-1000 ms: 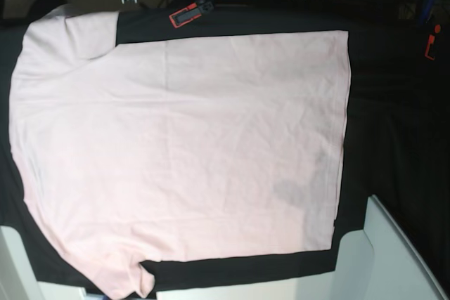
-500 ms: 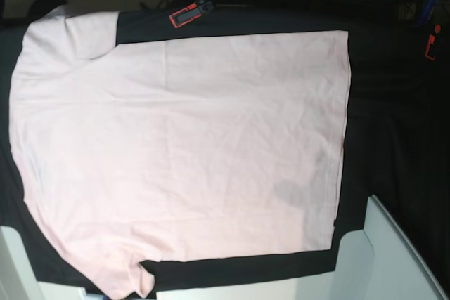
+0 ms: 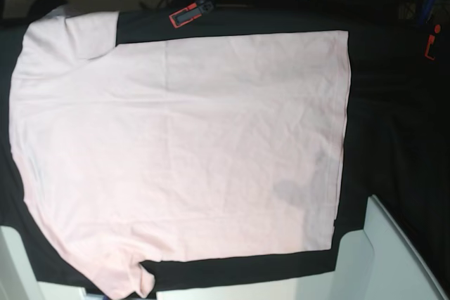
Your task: Fold the T-shirt properly
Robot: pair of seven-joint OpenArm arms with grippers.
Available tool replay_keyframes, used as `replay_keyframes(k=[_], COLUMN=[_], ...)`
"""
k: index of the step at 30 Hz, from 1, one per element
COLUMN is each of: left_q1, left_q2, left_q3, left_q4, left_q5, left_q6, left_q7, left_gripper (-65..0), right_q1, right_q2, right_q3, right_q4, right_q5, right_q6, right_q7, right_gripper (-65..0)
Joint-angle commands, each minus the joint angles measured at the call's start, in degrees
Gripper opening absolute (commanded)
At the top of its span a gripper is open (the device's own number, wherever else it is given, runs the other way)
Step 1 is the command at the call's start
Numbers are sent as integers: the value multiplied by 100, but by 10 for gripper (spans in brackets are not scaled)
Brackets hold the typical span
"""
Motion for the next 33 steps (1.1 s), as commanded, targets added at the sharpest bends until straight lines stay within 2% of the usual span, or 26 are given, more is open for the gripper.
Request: replay_keyframes(k=[1,3,4,5,6,9,10,17,19,20,27,31,33], left_q1=[58,58,58,49,49,40,40,58,102,198,1148,1482,1631], left_q2=[-36,-44,-44,-44,-44,-44,-44,-44,-53,-62,-141,-247,-264], left_q3=[-6,-6,-6,-6,-6,-6,-6,-6,-6,-6,-6,-6,-6], left_q4=[19,19,19,19,19,19,19,28,151,265,2023,2726,2990], left_q5=[-1,-1,-1,-1,-1,-1,-1,-1,-1,-1,-1,-10,-10], left_q6=[30,30,30,30,30,30,30,30,30,30,30,30,30], left_q7=[-43,-43,-43,-43,-43,-43,-43,-43,-43,-43,-43,-43,-34], left_gripper=[-630,-630,-630,-630,-630,-632,-632,-650,-650,-650,-650,-650,-650], right_q1=[-20,-29,-29,-29,-29,-20,-20,-46,-152,-204,-996,-1400,-1505], right_q2=[15,15,15,15,15,24,24,94,173,182,279,279,279], right_q3=[21,109,241,373,505,601,601,610,645,645,672,1199,1507], right_q4=[76,111,111,111,111,111,111,234,366,472,1729,2511,2810], right_q5=[21,21,21,21,21,12,12,3,3,3,12,12,12], right_q6=[-3,-3,-3,-3,-3,-3,-3,-3,-3,-3,-3,-3,-3], right_q7=[73,82,82,82,82,82,82,82,82,82,73,-6,-305], right_gripper=[-263,-501,-596,-650,-650,-577,-575,-576,-615,-650,-650,-650,-650])
